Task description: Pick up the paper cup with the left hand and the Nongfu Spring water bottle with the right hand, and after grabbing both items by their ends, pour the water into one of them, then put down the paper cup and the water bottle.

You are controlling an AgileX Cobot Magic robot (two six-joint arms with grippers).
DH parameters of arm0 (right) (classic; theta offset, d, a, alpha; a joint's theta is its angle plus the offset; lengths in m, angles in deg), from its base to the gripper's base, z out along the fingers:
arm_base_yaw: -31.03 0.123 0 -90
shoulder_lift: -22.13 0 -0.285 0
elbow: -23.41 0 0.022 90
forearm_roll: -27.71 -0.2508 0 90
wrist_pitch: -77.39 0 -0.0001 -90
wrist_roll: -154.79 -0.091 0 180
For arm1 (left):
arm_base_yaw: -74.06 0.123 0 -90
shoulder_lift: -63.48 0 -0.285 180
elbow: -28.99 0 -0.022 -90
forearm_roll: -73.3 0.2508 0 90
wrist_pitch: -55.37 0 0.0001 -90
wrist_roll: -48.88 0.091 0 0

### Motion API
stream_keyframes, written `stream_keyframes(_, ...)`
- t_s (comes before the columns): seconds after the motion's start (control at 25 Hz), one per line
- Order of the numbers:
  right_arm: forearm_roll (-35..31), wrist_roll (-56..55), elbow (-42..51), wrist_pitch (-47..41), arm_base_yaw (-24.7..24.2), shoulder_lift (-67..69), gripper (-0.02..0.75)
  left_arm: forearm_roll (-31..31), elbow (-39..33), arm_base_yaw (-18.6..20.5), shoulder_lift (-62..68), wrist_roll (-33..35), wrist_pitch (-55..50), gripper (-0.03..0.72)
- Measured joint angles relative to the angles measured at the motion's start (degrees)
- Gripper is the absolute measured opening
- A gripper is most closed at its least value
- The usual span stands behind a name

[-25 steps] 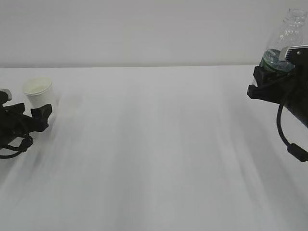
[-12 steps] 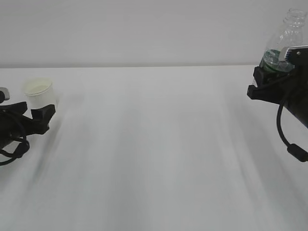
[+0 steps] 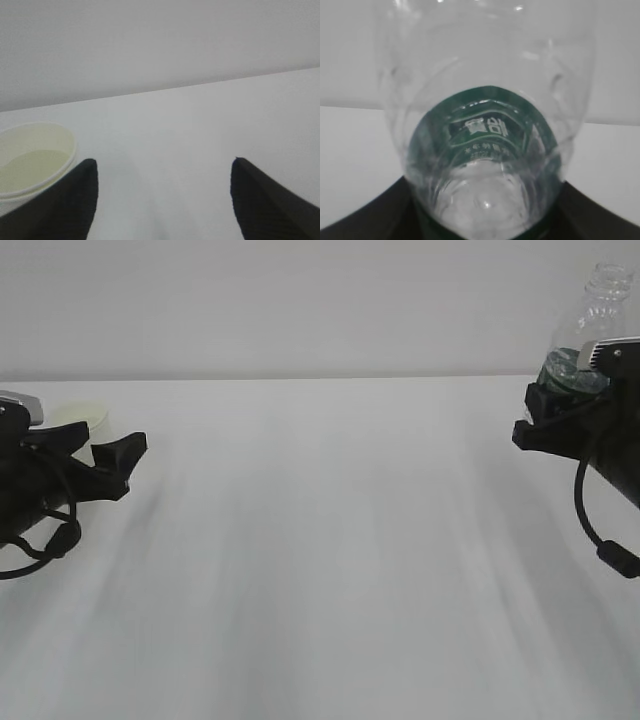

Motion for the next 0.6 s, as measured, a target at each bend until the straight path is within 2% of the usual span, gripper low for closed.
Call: stream_keyframes(0.6,-0.77,0.00,-0.23,1.24,0.00,2.19,0.404,-1.22,0.00,-0.15,-0.21,0.00,0.00,0.591)
